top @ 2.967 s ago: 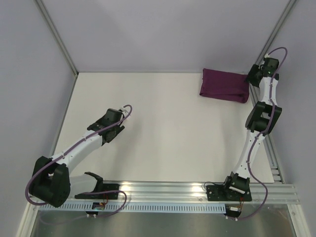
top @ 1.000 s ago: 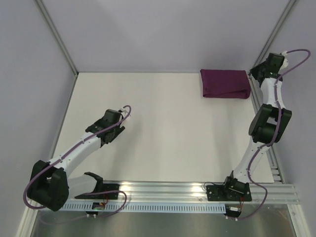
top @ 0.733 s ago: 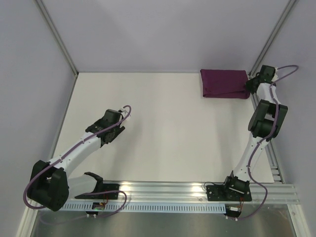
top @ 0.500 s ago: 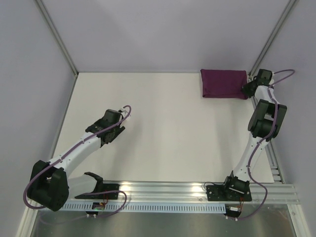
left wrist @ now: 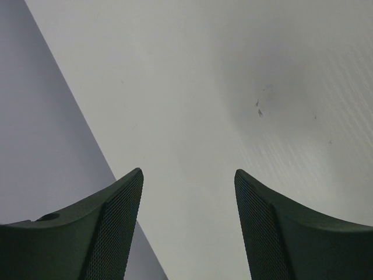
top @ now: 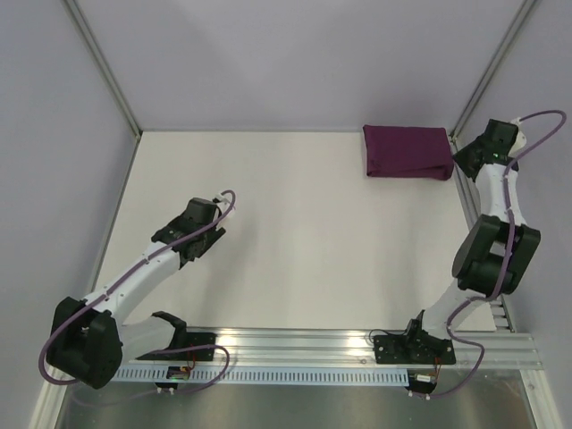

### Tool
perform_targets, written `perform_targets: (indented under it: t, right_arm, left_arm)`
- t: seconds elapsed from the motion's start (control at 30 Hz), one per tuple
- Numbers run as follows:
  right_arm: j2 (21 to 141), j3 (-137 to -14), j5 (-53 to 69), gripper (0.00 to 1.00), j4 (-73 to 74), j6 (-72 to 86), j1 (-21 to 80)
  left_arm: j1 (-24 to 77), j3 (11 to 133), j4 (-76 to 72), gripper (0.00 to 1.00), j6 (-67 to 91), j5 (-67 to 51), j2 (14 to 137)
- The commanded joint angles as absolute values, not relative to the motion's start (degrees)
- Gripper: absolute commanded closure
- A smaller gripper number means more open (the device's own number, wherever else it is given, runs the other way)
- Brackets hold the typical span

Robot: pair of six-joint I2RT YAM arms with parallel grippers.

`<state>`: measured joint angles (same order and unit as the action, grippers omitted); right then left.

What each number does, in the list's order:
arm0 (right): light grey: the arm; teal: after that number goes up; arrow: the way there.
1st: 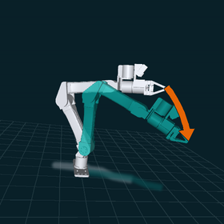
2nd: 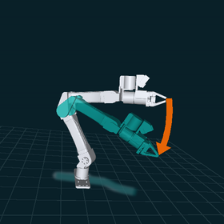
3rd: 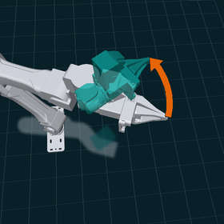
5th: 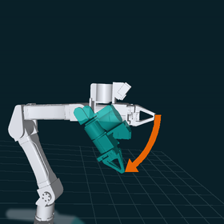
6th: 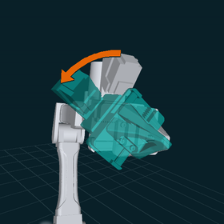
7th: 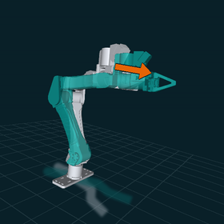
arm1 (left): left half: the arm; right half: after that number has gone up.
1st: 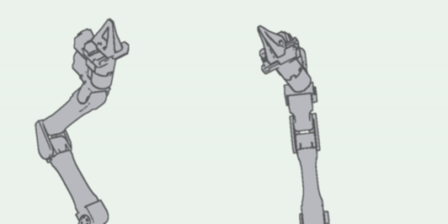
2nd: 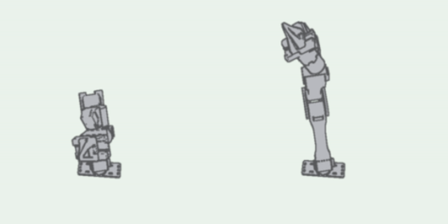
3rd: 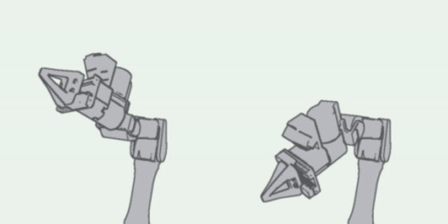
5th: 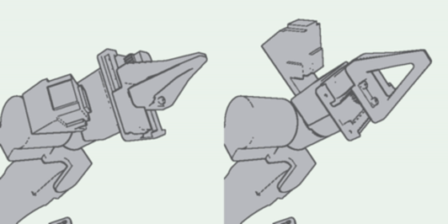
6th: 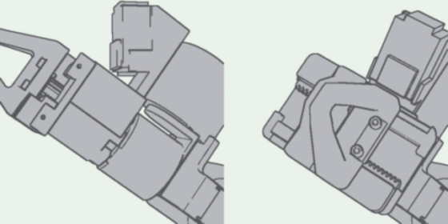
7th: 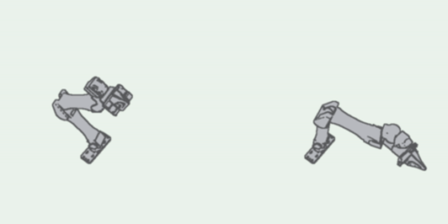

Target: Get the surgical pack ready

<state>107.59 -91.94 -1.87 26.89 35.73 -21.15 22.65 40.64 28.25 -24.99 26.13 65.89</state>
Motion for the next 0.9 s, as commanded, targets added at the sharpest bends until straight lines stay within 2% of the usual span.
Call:
perform_targets:
  t: [0.0, 0.13, 0.23, 0.27, 0.33, 0.4, 0.43, 0.57, 0.67, 0.87]
  right_arm:
    - [93.03, -80.88, 1.72, 0.65, 25.66, 28.76, -21.36]
    - [80.01, -68.94, 0.09, 0.57, 30.85, 23.74, -19.52]
    - [66.92, -55.93, -0.97, 0.41, 29.53, 23.38, -18.54]
    - [63.14, -53.38, 0.95, 0.30, 29.79, 23.47, -18.46]
    - [53.59, -46.51, 0.88, 0.21, 31.11, 23.03, -18.46]
    - [47.75, -42.29, 1.40, 0.02, 32.16, 23.03, -18.46]
    - [42.07, -38.53, 2.10, 0.00, 32.25, 23.03, -18.46]
    - [31.68, -32.26, 7.63, 0.00, 30.69, 25.39, -18.20]
    - [27.88, -29.98, 13.00, 0.00, 29.45, 25.93, -18.19]
    - [26.45, -25.58, 18.99, 0.00, 25.05, 25.31, -18.19]
  left_arm:
    - [22.32, 41.66, 29.09, 0.27, -25.22, 27.25, 62.06]
    - [22.32, 42.01, 30.93, 0.27, -25.05, 27.07, 57.67]
    - [22.32, 40.96, 32.69, 0.27, -24.61, 25.67, 52.49]
    - [22.32, 40.09, 33.22, 0.26, -23.91, 25.06, 49.60]
    - [22.32, 39.20, 35.15, 0.25, -23.21, 22.95, 46.51]
    - [22.32, 37.71, 37.08, 0.22, -22.06, 21.45, 42.29]
    - [22.32, 36.40, 37.52, 0.18, -21.89, 20.31, 40.97]
    - [22.32, 32.97, 38.58, 0.10, -20.40, 19.69, 34.38]
    - [22.32, 31.12, 39.28, 0.02, -19.25, 19.08, 31.22]
    - [22.32, 30.59, 38.76, 0.00, -18.90, 16.87, 32.95]
